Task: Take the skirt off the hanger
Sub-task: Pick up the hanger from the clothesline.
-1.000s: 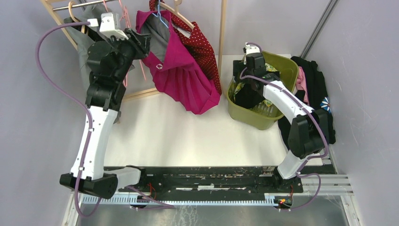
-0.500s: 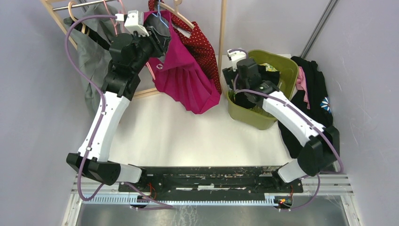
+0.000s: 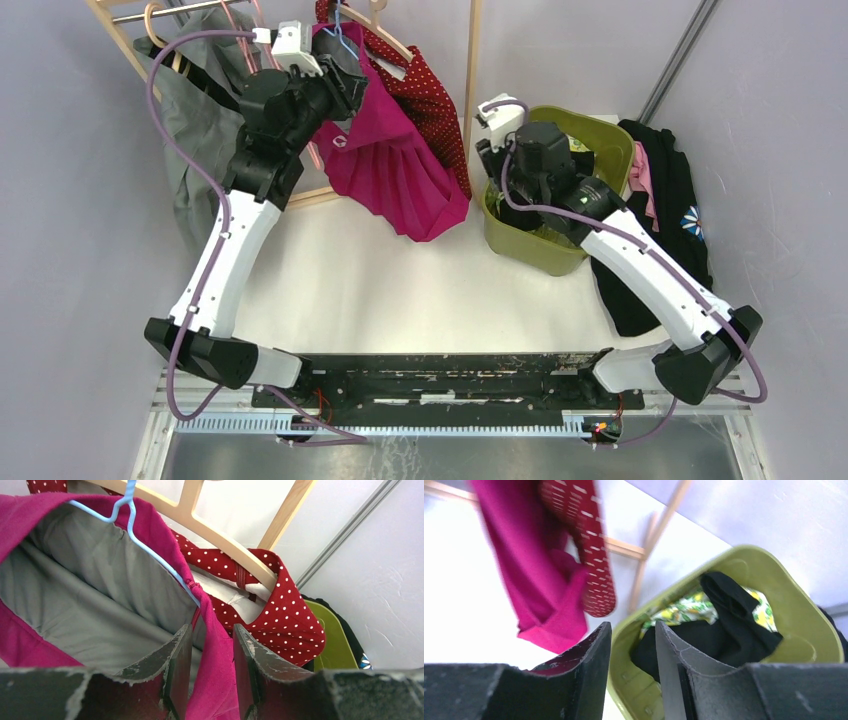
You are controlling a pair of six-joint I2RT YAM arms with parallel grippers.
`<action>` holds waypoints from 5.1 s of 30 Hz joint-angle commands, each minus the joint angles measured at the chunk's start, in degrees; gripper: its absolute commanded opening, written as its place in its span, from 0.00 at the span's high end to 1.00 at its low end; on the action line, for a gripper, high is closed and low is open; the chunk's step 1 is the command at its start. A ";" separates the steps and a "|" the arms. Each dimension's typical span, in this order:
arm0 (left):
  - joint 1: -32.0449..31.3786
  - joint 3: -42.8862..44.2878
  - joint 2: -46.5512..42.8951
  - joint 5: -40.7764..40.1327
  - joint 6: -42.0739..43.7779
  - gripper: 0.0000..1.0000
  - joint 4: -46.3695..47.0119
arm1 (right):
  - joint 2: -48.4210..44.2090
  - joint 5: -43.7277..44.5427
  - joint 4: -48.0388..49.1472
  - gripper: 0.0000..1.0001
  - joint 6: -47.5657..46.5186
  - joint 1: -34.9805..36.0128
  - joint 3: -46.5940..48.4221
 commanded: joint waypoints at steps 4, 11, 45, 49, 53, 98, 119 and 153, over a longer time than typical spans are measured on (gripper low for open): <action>-0.39 2.12 0.38 -0.47 -0.97 0.57 2.45 | 4.68 -7.53 -3.01 0.61 -3.44 6.25 9.29; -0.40 1.63 -0.52 -0.75 -0.47 0.57 1.94 | 11.24 -5.16 1.79 0.59 -3.62 7.10 11.30; -0.44 1.24 0.70 -9.69 6.38 0.56 0.93 | 13.25 -20.30 -0.50 0.61 -6.42 17.47 10.17; -0.44 1.25 2.01 -9.82 5.41 0.56 1.12 | 12.69 -21.52 -0.86 0.61 -6.70 18.12 9.86; -0.39 2.74 4.59 -6.40 2.15 0.57 1.90 | 12.59 -21.95 -1.09 0.60 -7.24 19.48 9.98; -0.65 -0.70 -7.07 -18.93 6.55 0.56 -10.27 | 18.41 18.40 6.19 0.53 -16.87 18.63 16.95; -0.70 1.29 -4.75 -15.77 8.41 0.15 -9.92 | 7.26 -0.74 5.34 0.33 -14.86 17.90 13.20; -0.61 0.19 -3.67 -15.41 7.81 0.01 -8.29 | 10.70 16.85 18.73 0.39 -19.53 11.45 6.52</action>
